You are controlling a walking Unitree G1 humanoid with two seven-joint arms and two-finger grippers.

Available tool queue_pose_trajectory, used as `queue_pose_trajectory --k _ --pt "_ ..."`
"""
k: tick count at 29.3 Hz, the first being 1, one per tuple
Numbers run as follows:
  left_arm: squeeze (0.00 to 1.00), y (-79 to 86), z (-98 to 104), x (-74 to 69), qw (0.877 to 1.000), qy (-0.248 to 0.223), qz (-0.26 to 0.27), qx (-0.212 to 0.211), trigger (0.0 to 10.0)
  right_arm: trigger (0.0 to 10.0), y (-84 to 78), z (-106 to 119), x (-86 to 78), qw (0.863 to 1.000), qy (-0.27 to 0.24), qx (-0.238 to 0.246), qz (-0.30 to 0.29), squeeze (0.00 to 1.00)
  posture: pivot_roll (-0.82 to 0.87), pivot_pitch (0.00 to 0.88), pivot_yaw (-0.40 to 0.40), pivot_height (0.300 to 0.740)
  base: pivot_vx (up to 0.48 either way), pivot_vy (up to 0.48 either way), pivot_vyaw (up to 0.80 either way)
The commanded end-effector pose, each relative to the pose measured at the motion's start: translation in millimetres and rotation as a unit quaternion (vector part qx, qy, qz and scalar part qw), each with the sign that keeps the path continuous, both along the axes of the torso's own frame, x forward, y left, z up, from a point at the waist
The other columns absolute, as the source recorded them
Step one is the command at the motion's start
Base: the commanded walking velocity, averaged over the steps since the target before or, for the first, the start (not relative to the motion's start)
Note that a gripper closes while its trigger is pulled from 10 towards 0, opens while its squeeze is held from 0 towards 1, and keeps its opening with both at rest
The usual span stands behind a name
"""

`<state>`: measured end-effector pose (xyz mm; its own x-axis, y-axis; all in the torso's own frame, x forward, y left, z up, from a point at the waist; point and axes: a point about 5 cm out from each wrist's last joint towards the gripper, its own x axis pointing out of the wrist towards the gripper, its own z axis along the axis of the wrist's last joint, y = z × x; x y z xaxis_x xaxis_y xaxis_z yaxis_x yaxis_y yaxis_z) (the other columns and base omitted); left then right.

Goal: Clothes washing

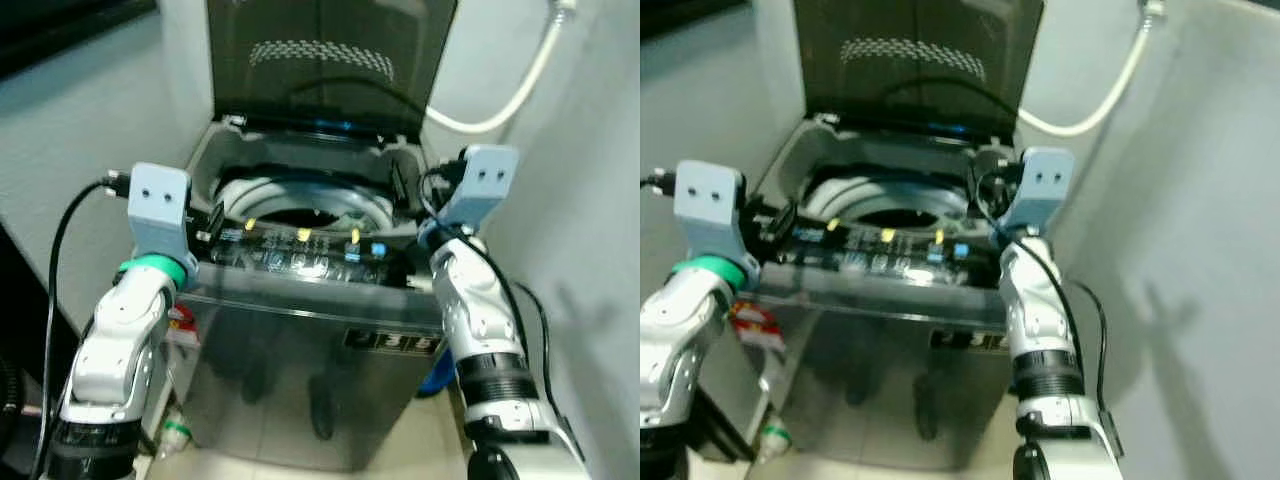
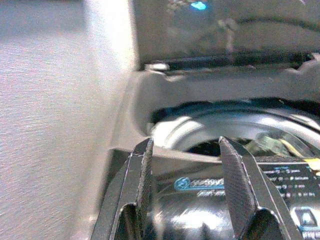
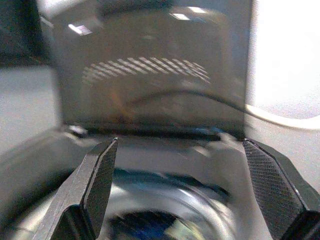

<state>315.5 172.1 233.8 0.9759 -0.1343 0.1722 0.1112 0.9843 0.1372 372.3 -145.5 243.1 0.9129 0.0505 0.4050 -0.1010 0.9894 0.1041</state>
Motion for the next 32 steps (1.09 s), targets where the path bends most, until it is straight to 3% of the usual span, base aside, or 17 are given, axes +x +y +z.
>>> queue_pose_trajectory --k 1,20,32 --pt "0.00 2.1 -6.4 -2.5 1.000 0.006 0.007 -0.003 10.0 10.0 7.1 0.9 -1.2 1.000 0.004 -0.006 0.014 0.00 0.08 0.007 -0.040 0.740 0.000 0.000 0.80" --pt "0.00 2.0 -9.5 -9.4 1.000 0.005 0.012 -0.005 10.0 10.0 18.0 0.4 -2.9 0.999 0.011 -0.010 0.049 0.00 0.08 0.013 -0.075 0.740 0.000 0.000 0.80" --pt "0.00 -1.5 -11.7 -9.8 1.000 0.010 -0.006 0.004 10.0 10.0 11.9 -6.5 -3.1 0.999 0.022 0.005 0.043 0.00 0.09 0.005 -0.065 0.740 0.000 0.000 0.79"
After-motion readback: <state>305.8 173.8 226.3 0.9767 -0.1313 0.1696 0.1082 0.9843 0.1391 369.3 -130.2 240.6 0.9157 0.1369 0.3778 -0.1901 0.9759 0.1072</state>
